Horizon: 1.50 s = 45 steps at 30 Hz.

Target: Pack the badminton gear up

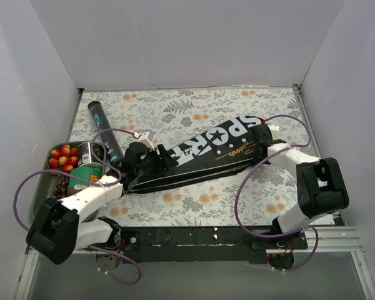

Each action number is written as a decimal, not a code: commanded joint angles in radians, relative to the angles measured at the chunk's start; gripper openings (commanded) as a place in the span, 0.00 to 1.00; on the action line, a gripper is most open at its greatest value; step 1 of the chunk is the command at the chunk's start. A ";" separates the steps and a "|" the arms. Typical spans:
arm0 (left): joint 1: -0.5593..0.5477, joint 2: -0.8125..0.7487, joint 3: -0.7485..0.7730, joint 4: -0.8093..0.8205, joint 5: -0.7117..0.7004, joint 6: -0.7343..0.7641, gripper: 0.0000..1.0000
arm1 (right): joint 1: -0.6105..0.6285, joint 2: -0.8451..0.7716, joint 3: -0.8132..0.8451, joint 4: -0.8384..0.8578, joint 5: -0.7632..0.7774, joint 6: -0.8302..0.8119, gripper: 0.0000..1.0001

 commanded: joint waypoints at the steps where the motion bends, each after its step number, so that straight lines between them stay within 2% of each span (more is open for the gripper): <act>1: 0.006 -0.015 -0.013 0.015 0.015 0.003 0.57 | -0.001 0.031 0.009 0.053 0.038 0.032 0.28; 7: 0.004 -0.011 -0.017 0.016 0.016 0.004 0.56 | -0.002 0.056 0.012 0.076 0.035 0.024 0.20; 16: 0.004 -0.003 -0.017 0.018 0.015 0.006 0.55 | -0.001 0.062 0.020 0.102 0.042 -0.004 0.14; 20: 0.006 -0.002 -0.017 0.016 0.015 0.007 0.55 | -0.001 0.072 0.028 0.110 0.035 -0.014 0.01; 28: 0.004 0.049 -0.020 0.030 -0.005 0.009 0.54 | 0.007 0.059 0.006 0.149 -0.040 -0.073 0.01; 31: 0.002 0.086 -0.012 0.047 -0.031 0.018 0.49 | 0.010 0.042 0.000 0.155 -0.054 -0.093 0.01; 35: 0.002 0.168 -0.006 0.073 -0.094 0.022 0.31 | 0.013 0.019 -0.005 0.158 -0.076 -0.106 0.01; 39: 0.002 0.236 0.006 0.085 -0.129 0.030 0.20 | 0.018 0.003 -0.002 0.155 -0.093 -0.122 0.01; 45: 0.001 0.308 0.009 0.113 -0.149 0.032 0.10 | 0.035 -0.012 0.000 0.147 -0.128 -0.145 0.01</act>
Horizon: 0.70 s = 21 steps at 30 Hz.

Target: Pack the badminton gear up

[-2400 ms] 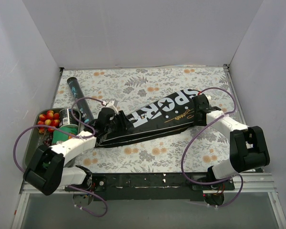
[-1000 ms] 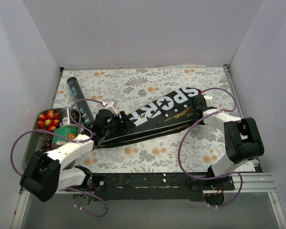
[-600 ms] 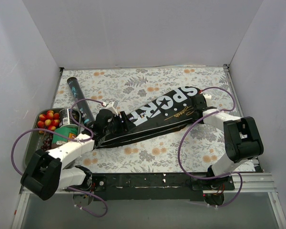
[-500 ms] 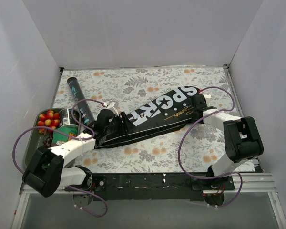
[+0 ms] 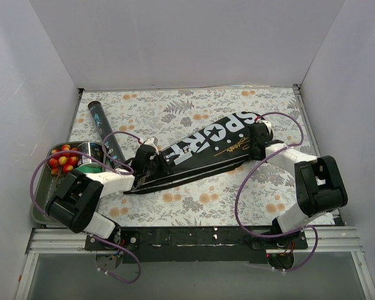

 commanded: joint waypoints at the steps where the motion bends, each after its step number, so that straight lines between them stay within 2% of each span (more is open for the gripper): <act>1: 0.001 0.055 0.017 0.024 -0.056 0.018 0.09 | 0.023 -0.038 0.002 0.024 -0.042 -0.032 0.01; 13: -0.003 0.094 0.009 0.048 -0.041 0.015 0.05 | 0.189 0.030 0.043 0.022 -0.097 -0.025 0.01; 19: -0.003 0.077 -0.002 0.050 -0.035 0.017 0.05 | 0.218 0.044 0.079 -0.016 -0.016 0.012 0.01; 21: -0.005 0.072 -0.006 0.050 -0.033 0.017 0.05 | 0.209 0.039 0.095 -0.037 0.029 0.024 0.12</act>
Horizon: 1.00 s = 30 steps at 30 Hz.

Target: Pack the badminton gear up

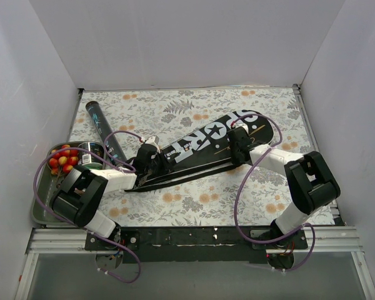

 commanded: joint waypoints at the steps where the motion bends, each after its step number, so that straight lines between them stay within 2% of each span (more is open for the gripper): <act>1: -0.004 -0.004 -0.018 -0.040 -0.025 0.018 0.05 | -0.027 -0.011 0.065 -0.044 0.088 0.041 0.23; 4: -0.006 -0.015 -0.023 -0.040 -0.018 0.016 0.05 | -0.073 -0.031 0.063 -0.056 0.095 0.056 0.34; 7: -0.006 -0.023 -0.024 -0.039 -0.018 0.018 0.06 | -0.110 -0.039 0.057 -0.053 0.105 0.055 0.38; 22: -0.016 -0.023 -0.029 -0.039 -0.013 0.019 0.06 | -0.211 -0.017 0.048 0.042 0.151 -0.030 0.38; 30: -0.019 -0.017 -0.029 -0.039 -0.015 0.021 0.05 | -0.236 0.013 0.035 0.095 0.137 -0.062 0.33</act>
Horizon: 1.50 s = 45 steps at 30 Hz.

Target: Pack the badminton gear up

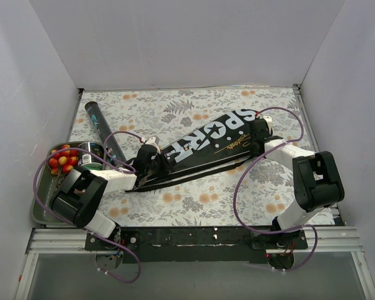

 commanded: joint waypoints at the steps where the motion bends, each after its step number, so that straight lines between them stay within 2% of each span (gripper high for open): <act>1: -0.008 -0.010 -0.020 -0.040 -0.015 0.020 0.05 | -0.011 0.019 0.009 0.071 0.014 -0.031 0.33; 11: -0.009 -0.007 -0.021 -0.042 -0.018 0.024 0.05 | -0.018 0.062 0.016 0.101 0.009 -0.034 0.30; 29: -0.011 -0.005 -0.020 -0.046 -0.022 0.028 0.05 | -0.021 0.134 0.093 0.059 0.022 -0.034 0.18; 32: -0.013 -0.008 -0.021 -0.046 -0.022 0.028 0.04 | -0.021 0.143 0.104 0.058 0.017 -0.037 0.16; 39: -0.013 -0.010 -0.021 -0.046 -0.025 0.028 0.04 | -0.021 0.160 0.122 0.053 -0.001 -0.059 0.01; 45: -0.013 -0.008 -0.021 -0.049 -0.030 0.029 0.04 | -0.021 0.153 0.118 0.055 -0.032 -0.077 0.01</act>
